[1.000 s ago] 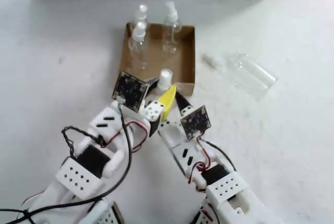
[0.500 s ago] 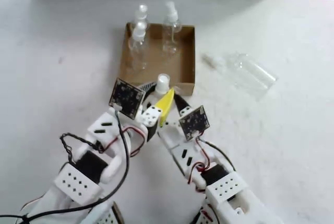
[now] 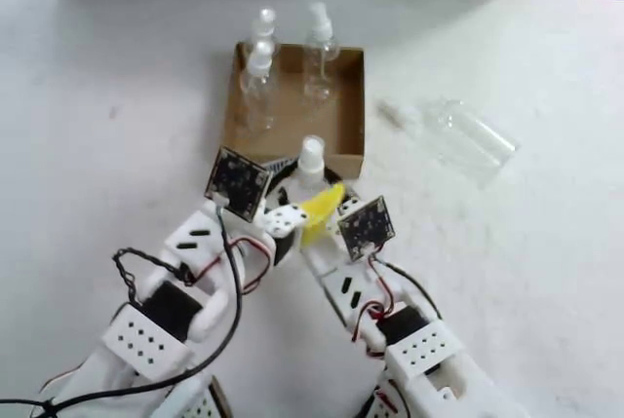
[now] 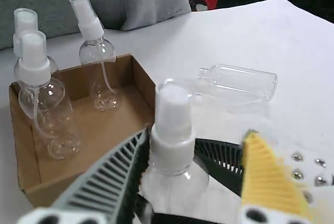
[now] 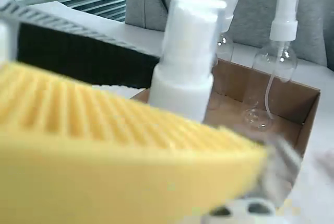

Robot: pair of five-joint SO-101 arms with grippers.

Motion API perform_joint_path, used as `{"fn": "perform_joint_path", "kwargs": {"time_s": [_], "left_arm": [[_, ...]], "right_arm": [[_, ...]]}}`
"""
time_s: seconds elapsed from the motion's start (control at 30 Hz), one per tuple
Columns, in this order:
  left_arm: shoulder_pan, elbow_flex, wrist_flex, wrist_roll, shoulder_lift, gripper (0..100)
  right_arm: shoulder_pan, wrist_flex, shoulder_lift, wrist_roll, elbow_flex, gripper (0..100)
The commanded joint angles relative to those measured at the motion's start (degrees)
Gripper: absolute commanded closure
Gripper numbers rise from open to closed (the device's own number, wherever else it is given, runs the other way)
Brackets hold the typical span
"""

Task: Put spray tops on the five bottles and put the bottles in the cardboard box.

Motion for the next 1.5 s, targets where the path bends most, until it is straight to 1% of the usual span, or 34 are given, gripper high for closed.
{"fn": "perform_joint_path", "kwargs": {"time_s": [0.0, 0.13, 0.27, 0.6, 0.8, 0.97, 1.07, 1.17, 1.27, 1.47], "left_arm": [[-0.5, -0.6, -0.4, 0.8, -0.6, 62], [-0.5, -1.0, -0.4, 0.4, -0.7, 59], [-0.5, -2.0, 0.2, 0.4, -0.7, 59], [-0.5, -11.7, 14.7, 0.4, -0.7, 59], [-0.5, -15.9, 19.1, 0.4, -0.7, 59], [-0.6, -18.1, 20.0, 0.3, -0.7, 59], [-2.4, -20.3, 21.7, -0.2, -0.8, 59], [-5.4, -23.8, 25.4, -2.3, -0.8, 59], [-8.2, -26.5, 28.7, -2.5, -1.2, 59], [-12.1, -26.8, 34.2, -2.5, -8.8, 59]], "right_arm": [[0.7, 0.0, -0.3, 0.6, -0.1, 98.2], [0.7, 0.0, -0.3, 0.6, -0.1, 98.2], [0.7, 0.0, -0.3, 0.6, -0.1, 98.2], [0.7, 0.0, -0.3, 0.6, -0.1, 98.2], [0.7, 0.0, -0.3, 0.6, -0.1, 98.2], [0.7, 0.0, -0.3, 0.6, -0.1, 98.2], [1.6, 0.0, -0.3, 0.6, -0.1, 98.2], [2.0, 0.0, -0.3, 0.6, -0.1, 98.2], [1.9, 0.0, -0.3, 0.6, -0.1, 98.2], [1.9, 0.0, -0.3, 0.6, -0.1, 98.2]]}}
